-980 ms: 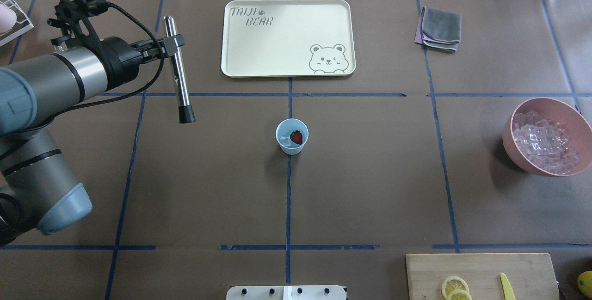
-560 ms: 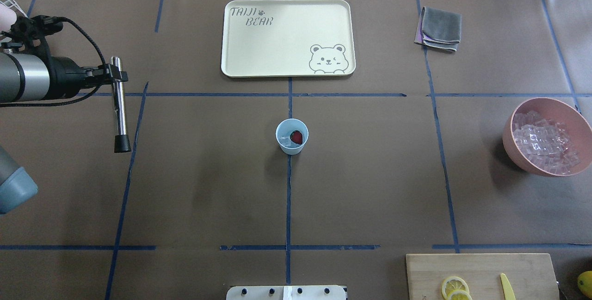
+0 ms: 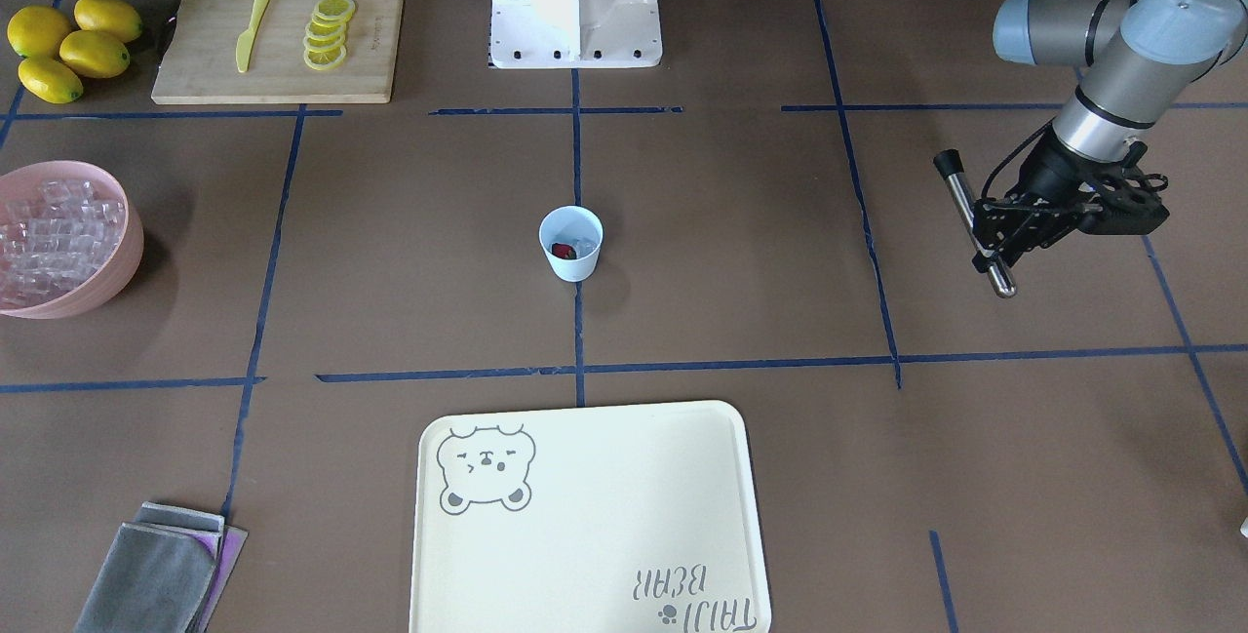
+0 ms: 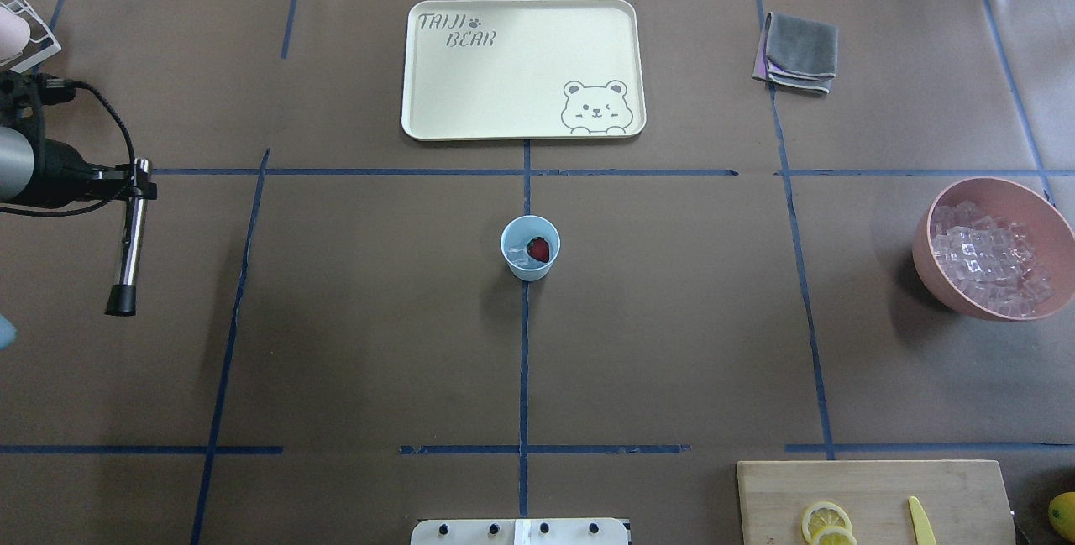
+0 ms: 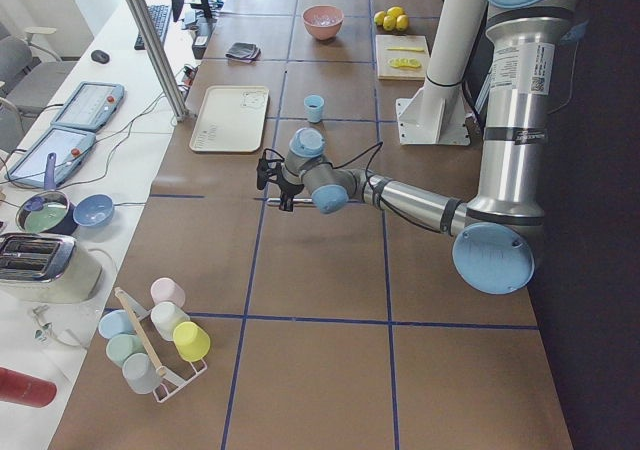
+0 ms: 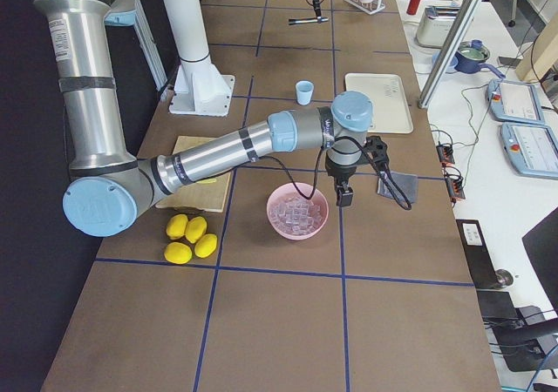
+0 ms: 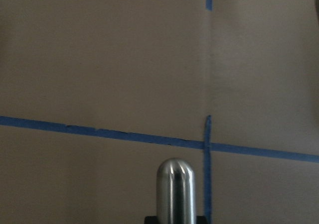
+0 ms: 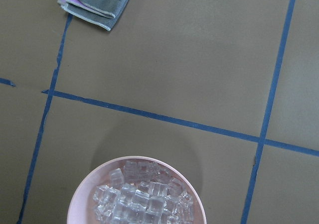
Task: Mash ice and strawberries in cup
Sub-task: 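Set the pestle down and withdraw the left gripper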
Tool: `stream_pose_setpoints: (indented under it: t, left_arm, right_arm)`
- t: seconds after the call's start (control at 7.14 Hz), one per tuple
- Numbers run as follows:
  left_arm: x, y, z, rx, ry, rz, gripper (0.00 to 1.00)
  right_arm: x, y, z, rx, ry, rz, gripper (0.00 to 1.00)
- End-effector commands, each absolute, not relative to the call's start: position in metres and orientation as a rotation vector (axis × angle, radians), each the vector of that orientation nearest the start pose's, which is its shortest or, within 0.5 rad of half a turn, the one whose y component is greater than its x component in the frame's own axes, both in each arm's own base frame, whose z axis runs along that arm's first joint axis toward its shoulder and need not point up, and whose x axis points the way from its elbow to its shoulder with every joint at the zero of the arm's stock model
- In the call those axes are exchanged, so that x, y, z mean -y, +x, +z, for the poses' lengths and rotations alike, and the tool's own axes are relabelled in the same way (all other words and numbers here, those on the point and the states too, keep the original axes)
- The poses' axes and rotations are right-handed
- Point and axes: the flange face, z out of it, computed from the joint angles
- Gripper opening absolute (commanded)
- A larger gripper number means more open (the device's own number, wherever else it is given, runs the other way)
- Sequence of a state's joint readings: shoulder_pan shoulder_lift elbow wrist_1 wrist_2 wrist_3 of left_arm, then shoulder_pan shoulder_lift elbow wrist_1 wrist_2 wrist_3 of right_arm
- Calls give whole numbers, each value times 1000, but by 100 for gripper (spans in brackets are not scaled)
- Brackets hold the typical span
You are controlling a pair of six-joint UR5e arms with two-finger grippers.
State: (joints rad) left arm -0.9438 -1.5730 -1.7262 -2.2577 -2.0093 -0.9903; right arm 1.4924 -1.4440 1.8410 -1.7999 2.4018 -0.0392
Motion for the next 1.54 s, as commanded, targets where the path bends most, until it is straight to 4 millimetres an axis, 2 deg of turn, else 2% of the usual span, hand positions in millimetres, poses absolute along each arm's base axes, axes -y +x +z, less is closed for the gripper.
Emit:
stream_pose_setpoints:
  t: [0.0, 0.28, 0.42, 0.56, 0.84, 1.4]
  left_arm:
    - [469, 202, 572, -772, 295, -13, 0]
    - [473, 175, 622, -692, 283, 19, 0]
    - [472, 171, 643, -666, 259, 20, 0]
    - [474, 167, 654, -624, 268, 4, 0]
    - [473, 165, 666, -601, 258, -5, 0]
    - [472, 164, 672, -594, 248, -9, 2]
  right_arm:
    - [527, 19, 481, 832, 145, -182, 100]
    - [527, 19, 478, 832, 150, -184, 100]
    - [526, 19, 477, 832, 151, -183, 100]
    - [526, 19, 476, 832, 153, -184, 100]
    - [527, 19, 476, 830, 154, -185, 100]
    - [527, 19, 476, 830, 154, -185, 100]
